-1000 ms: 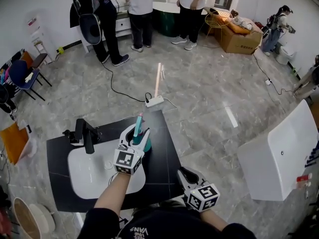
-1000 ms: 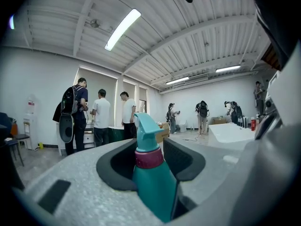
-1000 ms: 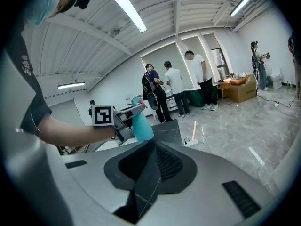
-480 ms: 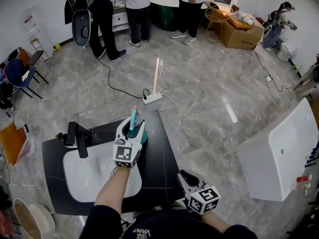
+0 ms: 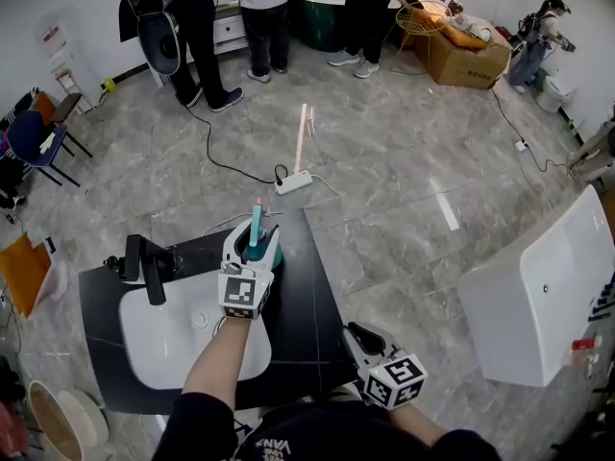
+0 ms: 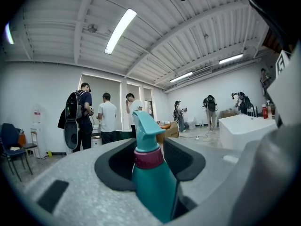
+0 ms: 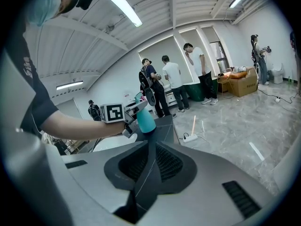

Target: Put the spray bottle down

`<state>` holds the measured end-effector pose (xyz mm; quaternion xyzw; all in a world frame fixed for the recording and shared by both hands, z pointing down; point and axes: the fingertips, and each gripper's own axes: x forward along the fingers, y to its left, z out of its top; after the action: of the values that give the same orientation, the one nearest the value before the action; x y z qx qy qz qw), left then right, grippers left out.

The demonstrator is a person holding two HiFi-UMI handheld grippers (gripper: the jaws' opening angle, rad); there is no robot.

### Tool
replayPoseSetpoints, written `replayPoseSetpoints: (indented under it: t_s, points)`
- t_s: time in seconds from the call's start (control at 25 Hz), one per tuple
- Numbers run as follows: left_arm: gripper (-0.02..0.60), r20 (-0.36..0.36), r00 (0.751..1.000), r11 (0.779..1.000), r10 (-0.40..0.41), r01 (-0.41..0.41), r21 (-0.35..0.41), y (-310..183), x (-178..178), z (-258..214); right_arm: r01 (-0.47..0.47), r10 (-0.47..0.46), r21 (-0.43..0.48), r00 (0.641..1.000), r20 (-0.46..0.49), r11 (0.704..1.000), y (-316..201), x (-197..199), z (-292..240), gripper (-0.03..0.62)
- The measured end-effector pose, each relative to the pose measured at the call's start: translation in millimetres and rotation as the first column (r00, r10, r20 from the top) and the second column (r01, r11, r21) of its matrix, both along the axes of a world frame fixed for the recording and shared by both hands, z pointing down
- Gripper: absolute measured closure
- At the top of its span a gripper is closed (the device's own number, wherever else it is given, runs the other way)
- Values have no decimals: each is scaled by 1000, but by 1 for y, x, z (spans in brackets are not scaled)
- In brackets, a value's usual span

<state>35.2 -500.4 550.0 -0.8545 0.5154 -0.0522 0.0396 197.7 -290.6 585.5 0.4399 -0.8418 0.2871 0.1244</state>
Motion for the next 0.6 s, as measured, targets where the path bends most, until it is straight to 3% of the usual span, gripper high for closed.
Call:
replayPoseSetpoints:
  t_s: [0.32, 0.6]
  points:
    - [400, 32, 999, 999, -7, 8, -33, 3, 1, 4, 5, -5, 11, 1000, 5, 1000, -3, -3, 0, 547]
    - [368, 24, 1000, 993, -6, 9, -118, 2, 0, 14, 7, -7, 17, 1000, 9, 1000, -2, -7, -3, 546]
